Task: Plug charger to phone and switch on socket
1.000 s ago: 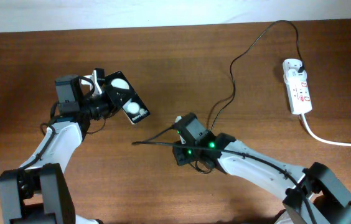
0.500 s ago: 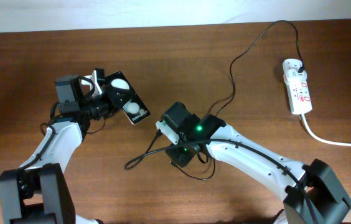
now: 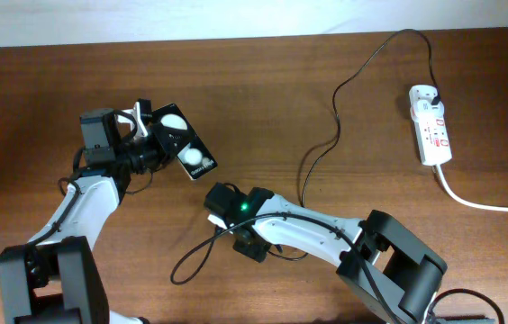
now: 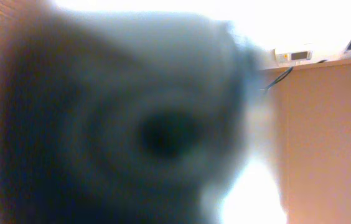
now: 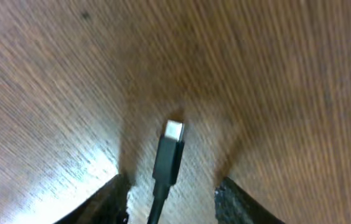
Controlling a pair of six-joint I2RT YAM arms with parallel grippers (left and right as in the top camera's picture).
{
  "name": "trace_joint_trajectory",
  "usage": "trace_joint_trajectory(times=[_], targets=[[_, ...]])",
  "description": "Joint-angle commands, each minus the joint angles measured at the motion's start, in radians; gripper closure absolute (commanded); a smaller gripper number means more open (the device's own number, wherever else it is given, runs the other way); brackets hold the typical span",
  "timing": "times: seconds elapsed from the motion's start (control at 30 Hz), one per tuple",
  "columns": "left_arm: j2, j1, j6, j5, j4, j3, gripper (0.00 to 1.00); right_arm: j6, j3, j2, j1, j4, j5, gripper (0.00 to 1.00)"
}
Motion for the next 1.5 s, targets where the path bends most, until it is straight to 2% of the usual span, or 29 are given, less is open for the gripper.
trace_joint_trajectory(times=[0.0,0.13,0.33,0.4,0.57,0.67,0.83,0.9,1.0,1.07,1.23,1.47], targets=[[-0.013,0.000,0.020,0.013,0.003,0.003,1.00,-0.001,0.019,0.002,0.006,0.008,0.017,0.59],[-0.013,0.000,0.020,0.013,0.003,0.003,1.00,-0.001,0.019,0.002,0.006,-0.007,0.016,0.76],[-0.013,0.001,0.020,0.013,0.003,0.003,1.00,0.000,0.019,0.002,0.006,-0.015,0.016,0.87],[-0.013,0.001,0.020,0.013,0.003,0.003,1.00,0.000,0.019,0.002,0.006,-0.018,0.016,0.88],[-0.013,0.001,0.020,0.013,0.003,0.003,1.00,0.000,0.019,0.002,0.006,-0.025,0.016,0.72],[-0.013,0.001,0.020,0.013,0.003,0.003,1.00,0.004,0.019,0.002,0.006,-0.028,0.016,0.70],[-0.013,0.001,0.020,0.012,0.003,0.003,1.00,0.019,0.019,0.002,0.006,-0.037,0.000,0.96],[-0.013,0.001,0.021,0.011,0.004,0.003,1.00,0.019,0.020,-0.004,0.005,-0.044,-0.028,0.96],[-0.013,0.002,0.093,0.013,-0.039,0.003,1.00,0.093,0.020,-0.058,0.002,-0.060,-0.068,0.96],[-0.013,0.008,0.162,0.013,-0.079,0.003,1.00,0.141,0.020,-0.101,-0.020,-0.045,-0.177,0.96],[-0.013,0.048,0.170,0.120,-0.071,0.003,1.00,0.256,0.012,-0.117,-0.114,0.107,-0.459,0.96],[-0.013,0.121,0.155,0.209,-0.058,0.003,1.00,0.389,-0.039,-0.117,-0.122,0.467,-0.580,0.96]])
